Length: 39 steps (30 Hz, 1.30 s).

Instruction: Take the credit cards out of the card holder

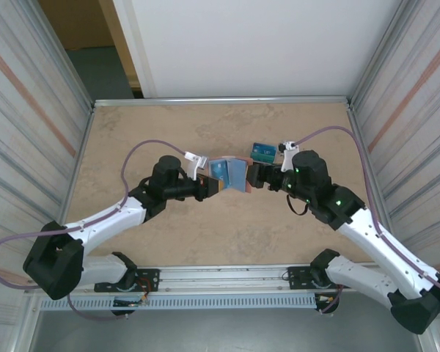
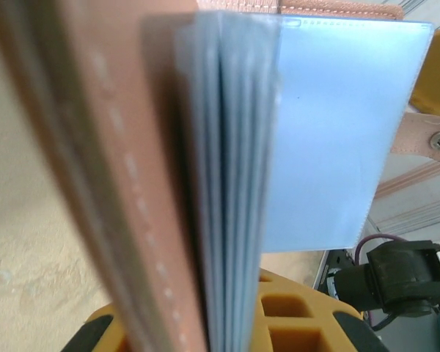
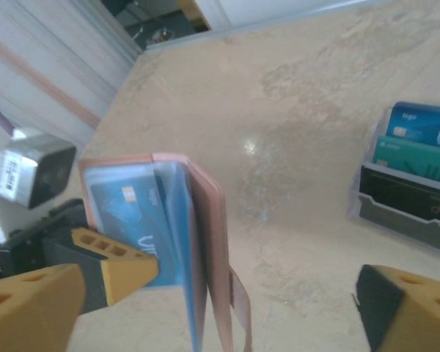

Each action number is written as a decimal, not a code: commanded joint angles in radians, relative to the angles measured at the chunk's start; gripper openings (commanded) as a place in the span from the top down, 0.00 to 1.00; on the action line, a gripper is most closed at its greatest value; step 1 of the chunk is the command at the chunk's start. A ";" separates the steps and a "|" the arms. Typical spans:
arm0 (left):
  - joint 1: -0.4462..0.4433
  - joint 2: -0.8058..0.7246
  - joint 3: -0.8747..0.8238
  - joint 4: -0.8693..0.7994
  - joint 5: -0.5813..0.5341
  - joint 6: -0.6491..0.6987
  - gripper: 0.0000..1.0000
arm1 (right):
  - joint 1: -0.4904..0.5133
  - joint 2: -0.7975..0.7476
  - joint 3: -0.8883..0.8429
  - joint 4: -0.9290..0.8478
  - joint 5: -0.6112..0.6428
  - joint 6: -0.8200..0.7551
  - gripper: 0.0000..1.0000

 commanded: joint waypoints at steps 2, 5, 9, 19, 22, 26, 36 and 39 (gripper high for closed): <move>0.004 0.002 0.023 -0.086 0.036 0.025 0.99 | -0.007 -0.078 0.008 -0.025 0.081 -0.016 0.01; -0.003 0.019 0.009 -0.119 0.041 0.020 0.99 | -0.011 -0.111 0.005 -0.035 0.168 -0.001 0.01; -0.032 0.055 -0.012 -0.113 0.048 -0.002 0.98 | -0.025 -0.126 -0.001 -0.060 0.205 -0.008 0.01; -0.119 0.212 -0.055 0.051 0.028 -0.173 0.96 | -0.085 -0.023 0.005 -0.111 0.017 0.022 0.01; -0.130 0.259 -0.066 0.115 0.043 -0.226 0.96 | -0.104 -0.001 -0.012 -0.106 -0.060 0.043 0.01; -0.146 0.314 -0.068 0.161 0.054 -0.276 0.96 | -0.155 0.019 -0.052 -0.088 -0.165 0.089 0.01; -0.118 0.401 -0.061 0.212 0.103 -0.332 0.96 | -0.247 0.096 -0.105 0.040 -0.366 0.132 0.01; -0.095 0.421 -0.059 0.205 0.123 -0.329 0.96 | -0.247 0.116 -0.107 0.079 -0.389 0.133 0.01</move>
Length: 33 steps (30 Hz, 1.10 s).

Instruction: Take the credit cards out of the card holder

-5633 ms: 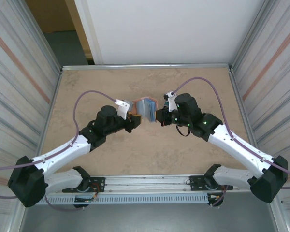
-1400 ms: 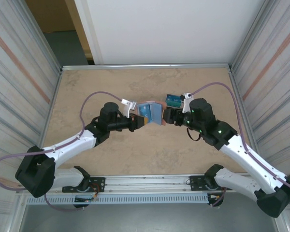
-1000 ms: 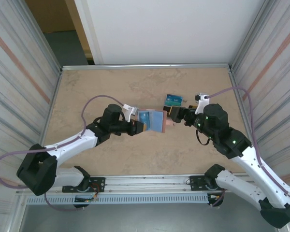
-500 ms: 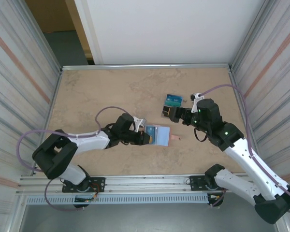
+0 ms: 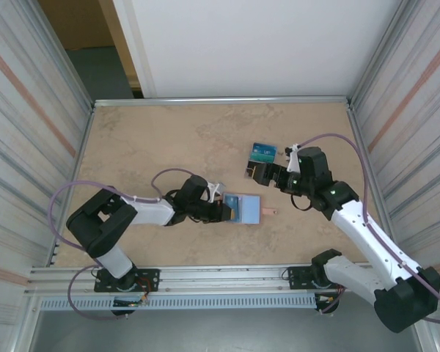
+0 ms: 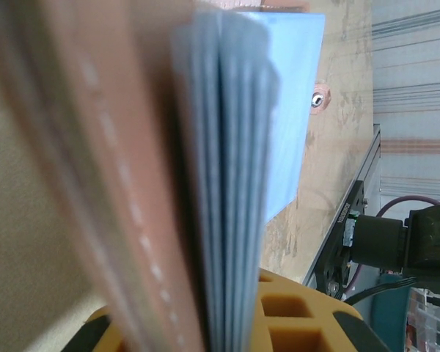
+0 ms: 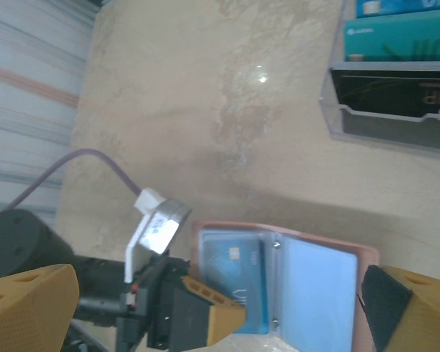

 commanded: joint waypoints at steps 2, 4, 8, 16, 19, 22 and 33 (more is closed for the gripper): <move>0.033 0.022 0.010 0.024 0.059 -0.005 0.93 | -0.004 0.011 -0.008 0.092 -0.077 0.024 0.01; 0.043 0.025 0.015 0.004 0.067 0.008 0.88 | 0.000 0.047 -0.014 0.118 -0.102 0.025 0.00; 0.060 0.019 0.029 -0.080 0.051 0.062 0.80 | -0.002 0.061 -0.031 0.143 -0.118 0.034 0.04; 0.090 0.006 0.082 -0.273 -0.022 0.201 0.67 | -0.003 0.050 -0.032 0.109 -0.064 0.027 0.01; 0.097 -0.019 0.088 -0.332 -0.063 0.230 0.59 | -0.003 0.038 -0.033 0.107 -0.055 0.022 0.01; 0.099 -0.057 0.090 -0.390 -0.115 0.252 0.51 | -0.002 0.036 -0.032 0.109 -0.060 0.021 0.01; 0.077 -0.300 0.031 -0.502 -0.412 0.269 0.46 | 0.024 0.113 -0.005 0.031 -0.068 0.017 0.15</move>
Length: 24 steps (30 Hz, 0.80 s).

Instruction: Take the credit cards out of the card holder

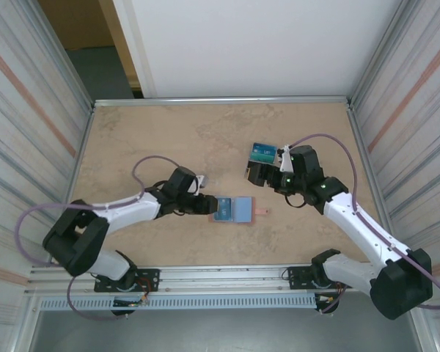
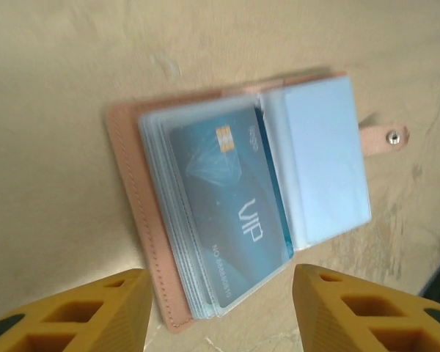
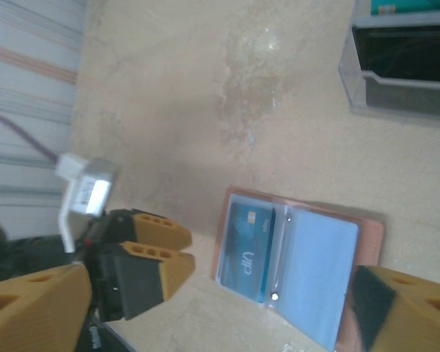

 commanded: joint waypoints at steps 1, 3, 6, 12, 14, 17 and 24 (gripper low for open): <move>-0.022 -0.090 -0.033 -0.038 -0.170 0.024 0.46 | 0.013 0.015 0.010 -0.021 -0.010 0.001 0.20; -0.040 -0.122 -0.050 -0.017 -0.231 0.027 0.50 | 0.023 0.028 0.002 -0.010 -0.026 0.012 0.27; -0.056 -0.134 -0.071 0.049 -0.272 0.024 0.56 | 0.046 0.066 -0.011 0.011 -0.052 0.030 0.38; -0.075 -0.057 -0.074 0.155 -0.250 0.023 0.63 | 0.105 0.179 -0.029 0.062 -0.101 0.079 0.62; -0.088 -0.023 -0.059 0.155 -0.253 0.038 0.66 | 0.118 0.212 -0.036 0.086 -0.120 0.093 0.64; -0.110 0.018 -0.039 0.152 -0.268 0.057 0.71 | 0.127 0.256 -0.056 0.129 -0.147 0.114 0.67; -0.118 0.090 -0.015 0.163 -0.276 0.061 0.72 | 0.148 0.357 -0.074 0.202 -0.176 0.119 0.71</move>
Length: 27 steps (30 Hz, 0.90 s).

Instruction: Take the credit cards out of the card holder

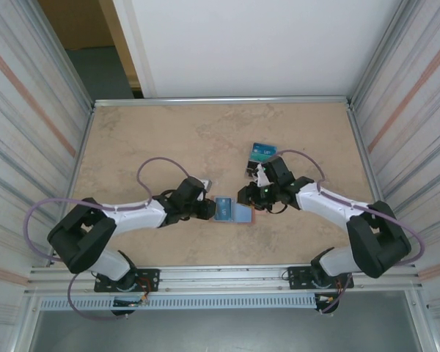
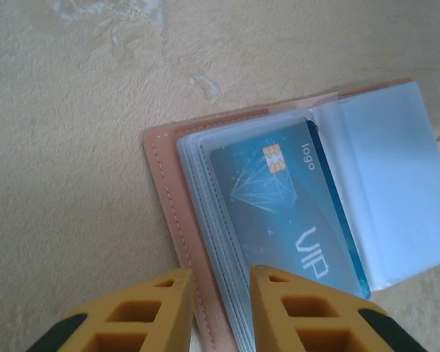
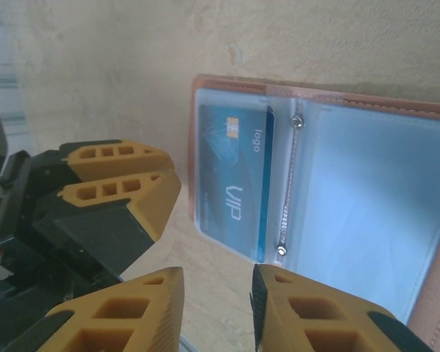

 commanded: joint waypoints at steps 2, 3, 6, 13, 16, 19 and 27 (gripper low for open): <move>-0.011 0.029 0.041 0.023 -0.031 0.034 0.72 | 0.025 0.060 0.004 0.050 -0.029 0.001 0.74; -0.015 0.035 0.049 0.014 -0.039 0.039 0.72 | 0.030 0.077 0.006 0.058 -0.033 0.000 0.75; -0.033 0.049 0.076 -0.029 -0.074 0.069 0.71 | 0.037 0.123 0.007 0.090 -0.049 0.003 0.78; -0.078 0.096 0.162 -0.147 -0.158 0.127 0.70 | 0.039 0.192 0.013 0.123 -0.071 0.010 0.79; -0.088 0.110 0.172 -0.156 -0.174 0.121 0.70 | 0.040 0.210 0.013 0.135 -0.075 0.012 0.81; -0.090 0.115 0.176 -0.162 -0.182 0.114 0.70 | 0.040 0.226 0.008 0.141 -0.073 0.012 0.82; -0.094 0.146 0.194 -0.182 -0.172 0.116 0.71 | 0.040 0.259 0.001 0.178 -0.084 0.029 0.84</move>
